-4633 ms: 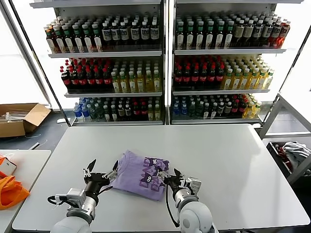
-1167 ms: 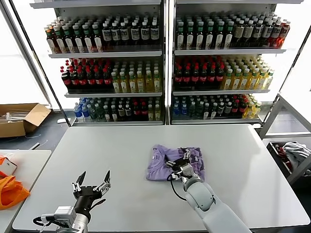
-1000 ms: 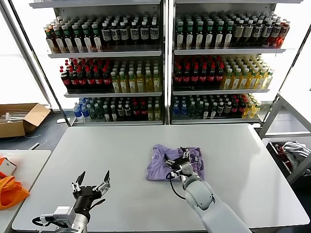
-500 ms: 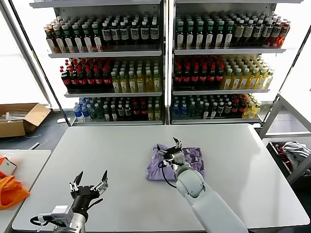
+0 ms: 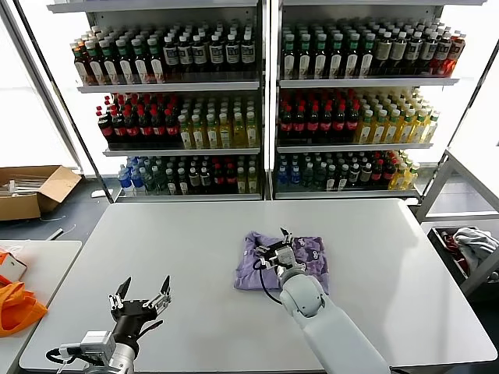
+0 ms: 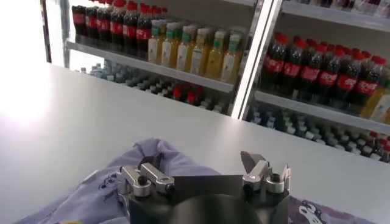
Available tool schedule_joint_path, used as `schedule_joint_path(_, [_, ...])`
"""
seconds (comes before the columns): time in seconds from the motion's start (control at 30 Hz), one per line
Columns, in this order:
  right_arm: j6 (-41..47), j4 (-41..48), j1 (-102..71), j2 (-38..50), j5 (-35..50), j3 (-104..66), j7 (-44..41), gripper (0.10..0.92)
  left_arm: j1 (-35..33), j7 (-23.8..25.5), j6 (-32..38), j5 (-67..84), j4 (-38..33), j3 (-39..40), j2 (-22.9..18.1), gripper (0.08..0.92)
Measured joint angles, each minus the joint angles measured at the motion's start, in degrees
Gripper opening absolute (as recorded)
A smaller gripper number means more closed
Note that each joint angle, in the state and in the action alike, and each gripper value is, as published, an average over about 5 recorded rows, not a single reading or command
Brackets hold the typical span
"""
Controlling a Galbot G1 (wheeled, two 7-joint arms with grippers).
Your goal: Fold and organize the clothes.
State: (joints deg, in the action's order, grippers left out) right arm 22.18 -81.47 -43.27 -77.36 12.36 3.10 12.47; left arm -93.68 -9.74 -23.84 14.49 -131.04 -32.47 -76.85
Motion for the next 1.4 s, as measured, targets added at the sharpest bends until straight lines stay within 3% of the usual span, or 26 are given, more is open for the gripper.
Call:
schedule_joint_path(0.4, [-1.2,-1.3,-1.4,-1.3,-0.1,-2.3,0.5,0.823,-0.9,0.1,0.7,-0.1,-1.0,-0.2,0.2,0.823])
schedule_joint_path(0.83, [-3.6,-17.6,-6.1,3.3,0.3,-9.9,2.1,0.823,0.3,0.2,6.0,-3.6,-1.1,1.1,-1.4,0.822])
schedule_joint_path(1.4, [-3.9,-34.7,-29.1,9.6,1.4,-29.4,3.7,0.823,3.9,-0.1,11.4,-9.3,3.1,4.0,-1.9,0.823])
